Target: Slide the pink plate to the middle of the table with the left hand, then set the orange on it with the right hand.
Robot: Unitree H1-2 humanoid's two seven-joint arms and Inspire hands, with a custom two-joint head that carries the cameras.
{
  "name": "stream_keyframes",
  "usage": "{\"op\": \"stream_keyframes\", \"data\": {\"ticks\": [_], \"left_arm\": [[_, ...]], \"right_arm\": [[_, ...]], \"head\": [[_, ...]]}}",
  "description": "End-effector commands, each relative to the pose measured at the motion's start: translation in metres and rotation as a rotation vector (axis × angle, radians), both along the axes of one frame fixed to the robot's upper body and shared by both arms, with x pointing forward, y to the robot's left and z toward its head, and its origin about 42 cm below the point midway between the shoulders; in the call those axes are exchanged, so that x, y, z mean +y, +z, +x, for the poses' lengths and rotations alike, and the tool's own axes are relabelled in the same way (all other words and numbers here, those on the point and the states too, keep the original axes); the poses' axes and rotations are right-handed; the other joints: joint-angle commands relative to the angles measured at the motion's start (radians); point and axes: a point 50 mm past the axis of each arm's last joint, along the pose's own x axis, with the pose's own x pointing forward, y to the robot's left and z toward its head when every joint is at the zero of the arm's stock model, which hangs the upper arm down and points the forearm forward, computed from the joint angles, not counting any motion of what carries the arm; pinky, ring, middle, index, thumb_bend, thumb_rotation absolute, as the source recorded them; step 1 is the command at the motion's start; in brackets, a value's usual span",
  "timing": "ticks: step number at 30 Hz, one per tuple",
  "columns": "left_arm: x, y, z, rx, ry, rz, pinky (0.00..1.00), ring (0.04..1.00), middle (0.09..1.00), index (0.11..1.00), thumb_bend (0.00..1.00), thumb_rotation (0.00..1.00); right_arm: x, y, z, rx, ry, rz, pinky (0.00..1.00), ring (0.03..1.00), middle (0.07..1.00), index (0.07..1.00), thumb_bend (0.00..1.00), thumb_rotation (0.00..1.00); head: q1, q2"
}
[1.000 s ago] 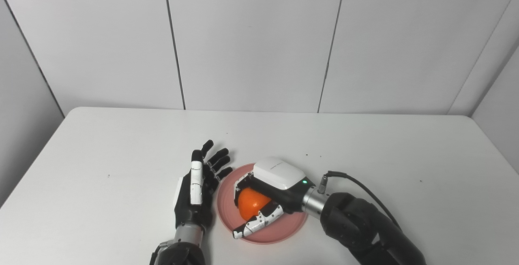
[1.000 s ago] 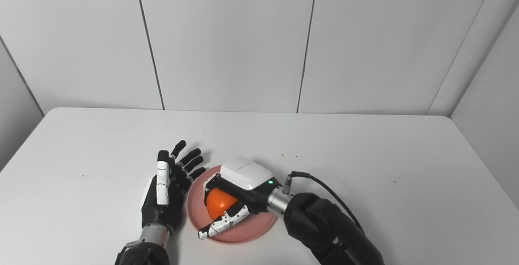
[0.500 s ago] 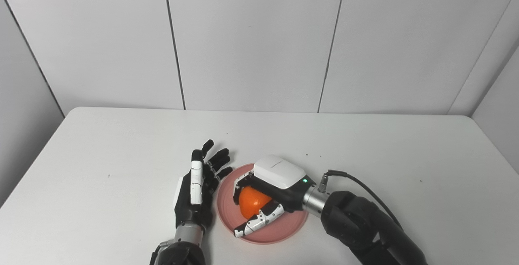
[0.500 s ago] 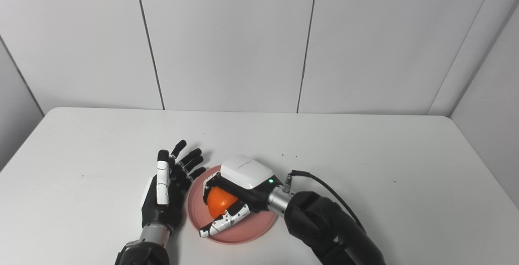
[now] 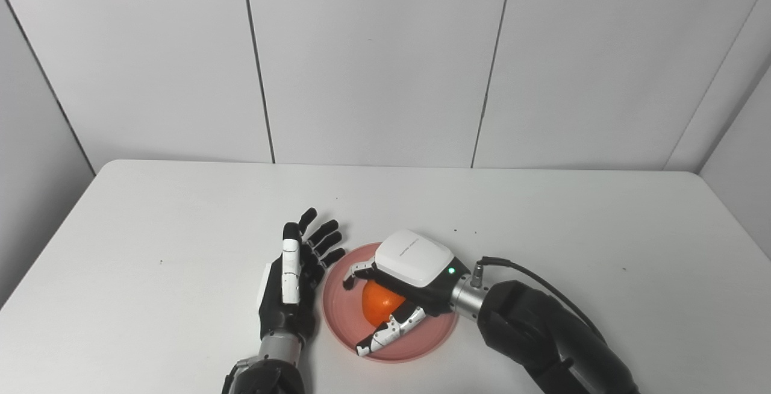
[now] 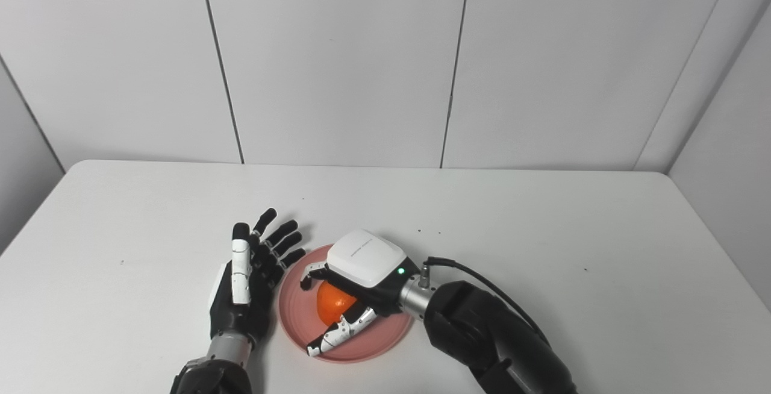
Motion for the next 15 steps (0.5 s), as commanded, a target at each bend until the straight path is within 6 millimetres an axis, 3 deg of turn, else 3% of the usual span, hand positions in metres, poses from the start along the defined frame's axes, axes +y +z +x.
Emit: {"op": "stream_keyframes", "data": {"ticks": [1, 5, 15], "left_arm": [[-0.0007, -0.0167, -0.0055, 0.089, 0.005, -0.019, 0.77, 0.817, 0.802, 0.887, 0.79, 0.91], [-0.0007, -0.0169, -0.0054, 0.092, 0.005, -0.016, 0.76, 0.821, 0.815, 0.889, 0.79, 0.92], [-0.0010, -0.0167, -0.0058, 0.093, -0.001, -0.010, 0.76, 0.832, 0.854, 0.897, 0.79, 0.93]], "right_arm": [[-0.0050, 0.0131, 0.0075, -0.024, -0.028, -0.034, 0.78, 0.817, 0.815, 0.815, 0.94, 0.89], [-0.0063, 0.0135, 0.0080, -0.005, -0.014, -0.034, 0.86, 0.864, 0.859, 0.836, 1.00, 0.95], [-0.0065, 0.0132, 0.0080, 0.030, 0.004, -0.032, 0.86, 0.855, 0.858, 0.841, 1.00, 1.00]], "head": [[0.001, -0.001], [0.000, -0.002], [0.001, -0.002]]}}
